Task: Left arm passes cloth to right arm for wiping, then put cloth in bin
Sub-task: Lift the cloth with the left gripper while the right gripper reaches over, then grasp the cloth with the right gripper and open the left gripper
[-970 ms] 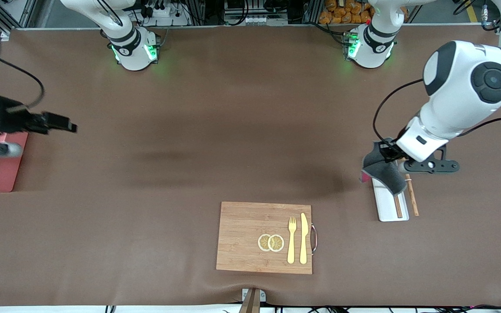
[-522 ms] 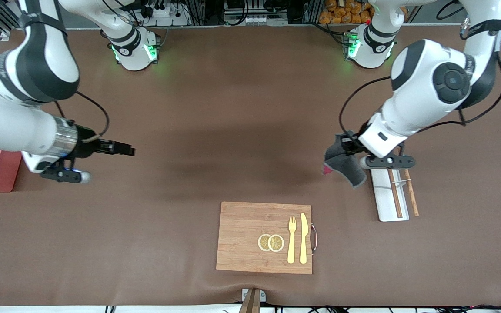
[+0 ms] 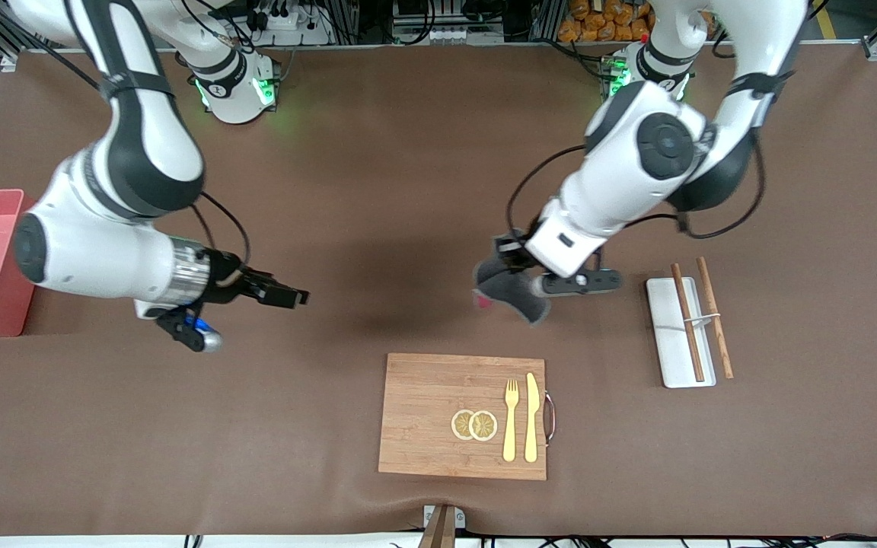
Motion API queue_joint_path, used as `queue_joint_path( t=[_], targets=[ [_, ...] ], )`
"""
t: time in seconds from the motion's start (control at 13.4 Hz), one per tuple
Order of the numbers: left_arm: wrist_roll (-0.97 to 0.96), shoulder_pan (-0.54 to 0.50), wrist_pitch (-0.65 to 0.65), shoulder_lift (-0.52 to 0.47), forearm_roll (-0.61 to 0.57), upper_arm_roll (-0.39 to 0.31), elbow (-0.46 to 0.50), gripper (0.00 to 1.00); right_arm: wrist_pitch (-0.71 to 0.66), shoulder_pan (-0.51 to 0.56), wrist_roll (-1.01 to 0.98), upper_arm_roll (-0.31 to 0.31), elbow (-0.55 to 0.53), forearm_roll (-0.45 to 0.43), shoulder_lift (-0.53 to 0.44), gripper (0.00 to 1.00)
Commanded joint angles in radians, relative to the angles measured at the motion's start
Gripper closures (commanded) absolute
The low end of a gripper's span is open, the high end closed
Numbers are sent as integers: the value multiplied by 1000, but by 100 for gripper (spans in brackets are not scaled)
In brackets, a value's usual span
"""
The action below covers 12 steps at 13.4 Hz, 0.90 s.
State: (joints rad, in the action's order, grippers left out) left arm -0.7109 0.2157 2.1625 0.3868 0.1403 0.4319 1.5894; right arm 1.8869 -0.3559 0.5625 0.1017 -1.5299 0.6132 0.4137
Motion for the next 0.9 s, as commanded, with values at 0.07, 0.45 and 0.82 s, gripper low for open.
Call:
queue_joint_path(
  t=[0.07,0.45,0.82],
  targets=[
    [-179,157,160,122,4,-12,-86,100,157,-99,187,10,40,108,91,0],
    [-329,252,197,208,5,-15,-203,100,109,-66,232,10,39,170,146,0],
    [-412,266,246,222,12,-13,-226,100,-7,-71,287,10,-22,243,148,0]
  ],
)
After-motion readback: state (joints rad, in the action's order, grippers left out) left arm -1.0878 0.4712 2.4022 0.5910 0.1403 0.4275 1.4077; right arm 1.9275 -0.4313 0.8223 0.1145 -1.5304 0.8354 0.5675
